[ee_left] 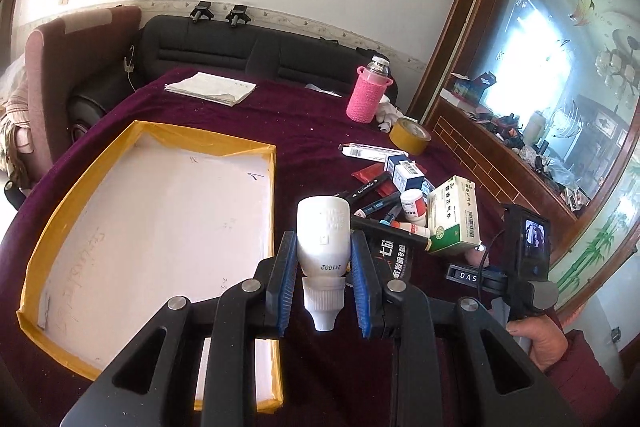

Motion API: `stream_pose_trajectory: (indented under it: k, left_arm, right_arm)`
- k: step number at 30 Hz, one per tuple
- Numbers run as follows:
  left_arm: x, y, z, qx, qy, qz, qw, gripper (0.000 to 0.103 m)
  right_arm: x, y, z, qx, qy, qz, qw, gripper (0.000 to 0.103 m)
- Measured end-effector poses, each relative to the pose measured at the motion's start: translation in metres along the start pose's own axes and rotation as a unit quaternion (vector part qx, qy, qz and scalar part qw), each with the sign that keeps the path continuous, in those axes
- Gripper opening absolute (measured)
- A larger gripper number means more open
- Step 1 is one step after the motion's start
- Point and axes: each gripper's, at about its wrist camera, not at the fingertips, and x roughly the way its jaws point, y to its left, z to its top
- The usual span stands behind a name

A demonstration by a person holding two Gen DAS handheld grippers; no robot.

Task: Organize objects
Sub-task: 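Carry the white bottle with the left gripper over the yellow-edged tray, then grasp a black marker with the right gripper while the left gripper holds the bottle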

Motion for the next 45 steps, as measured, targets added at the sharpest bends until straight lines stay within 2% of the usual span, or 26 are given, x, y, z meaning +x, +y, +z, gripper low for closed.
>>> stream_pose_trajectory:
  k: [3, 6, 8, 12, 14, 17, 19, 20, 21, 22, 23, 24, 25, 29, 31, 35, 36, 38, 41, 45]
  left_arm:
    - [-0.009, 0.004, -0.004, -0.009, -0.002, -0.018, 0.9998, 0.022]
    - [-0.016, 0.002, -0.006, -0.003, -0.008, -0.025, 0.9996, 0.022]
    - [-0.018, -0.001, -0.007, 0.004, -0.012, -0.022, 0.9997, 0.022]
    - [-0.019, -0.008, -0.010, 0.031, -0.014, 0.004, 0.9994, 0.022]
    - [-0.016, -0.010, -0.011, 0.041, -0.010, 0.015, 0.9990, 0.022]
    - [-0.009, -0.012, -0.013, 0.047, -0.001, 0.025, 0.9986, 0.022]
    - [-0.004, -0.013, -0.015, 0.046, 0.007, 0.033, 0.9984, 0.022]
    - [-0.004, -0.013, -0.015, 0.045, 0.010, 0.035, 0.9984, 0.022]
    - [-0.002, -0.012, -0.016, 0.044, 0.014, 0.038, 0.9982, 0.022]
    - [-0.002, -0.012, -0.017, 0.044, 0.018, 0.044, 0.9979, 0.022]
    - [-0.002, -0.012, -0.018, 0.045, 0.021, 0.050, 0.9975, 0.022]
    - [-0.002, -0.011, -0.018, 0.048, 0.023, 0.056, 0.9970, 0.022]
    - [-0.002, -0.011, -0.019, 0.050, 0.026, 0.064, 0.9963, 0.022]
    - [0.000, -0.006, -0.021, 0.056, 0.036, 0.080, 0.9945, 0.022]
    - [0.002, -0.001, -0.021, 0.052, 0.041, 0.082, 0.9944, 0.022]
    - [0.004, 0.010, -0.019, 0.043, 0.046, 0.078, 0.9950, 0.022]
    - [0.004, 0.013, -0.019, 0.040, 0.047, 0.076, 0.9952, 0.022]
    - [0.002, 0.020, -0.018, 0.033, 0.044, 0.070, 0.9961, 0.022]
    - [-0.007, 0.034, -0.014, 0.017, 0.037, 0.059, 0.9974, 0.022]
    - [-0.016, 0.052, -0.009, -0.003, 0.026, 0.051, 0.9984, 0.022]
  right_arm:
    - [0.000, -0.001, 0.003, -0.018, 0.024, 0.015, 0.999, 0.103]
    - [-0.004, -0.002, -0.002, -0.033, 0.027, 0.022, 0.999, 0.103]
    - [-0.007, -0.003, -0.007, -0.041, 0.025, 0.026, 0.999, 0.103]
    - [-0.021, -0.014, -0.014, -0.056, 0.050, 0.024, 0.997, 0.100]
    - [-0.043, -0.025, -0.019, -0.053, 0.015, -0.003, 0.998, 0.099]
    - [-0.101, -0.033, -0.013, -0.068, -0.070, -0.029, 0.995, 0.099]
    - [-0.148, -0.032, -0.004, -0.062, -0.149, 0.007, 0.987, 0.100]
    - [-0.166, -0.031, 0.000, -0.056, -0.176, 0.042, 0.982, 0.102]
    - [-0.177, -0.028, 0.007, -0.053, -0.182, 0.093, 0.977, 0.103]
    - [-0.176, -0.020, 0.016, -0.060, -0.164, 0.133, 0.976, 0.103]
    - [-0.170, -0.008, 0.025, -0.080, -0.122, 0.166, 0.975, 0.103]
    - [-0.156, 0.011, 0.034, -0.106, -0.075, 0.172, 0.976, 0.102]
    - [-0.148, 0.026, 0.035, -0.122, -0.061, 0.167, 0.976, 0.096]
    - [-0.125, 0.090, 0.029, -0.215, -0.049, 0.156, 0.963, 0.091]
    - [-0.122, 0.107, 0.025, -0.239, -0.047, 0.160, 0.957, 0.084]
    - [-0.116, 0.137, 0.020, -0.307, -0.050, 0.144, 0.939, 0.077]
    - [-0.110, 0.142, 0.021, -0.320, -0.043, 0.139, 0.936, 0.072]
    - [-0.097, 0.146, 0.024, -0.327, -0.026, 0.143, 0.934, 0.066]
    - [-0.085, 0.145, 0.032, -0.311, 0.000, 0.170, 0.935, 0.065]
    - [-0.070, 0.148, 0.035, -0.304, 0.019, 0.180, 0.935, 0.065]
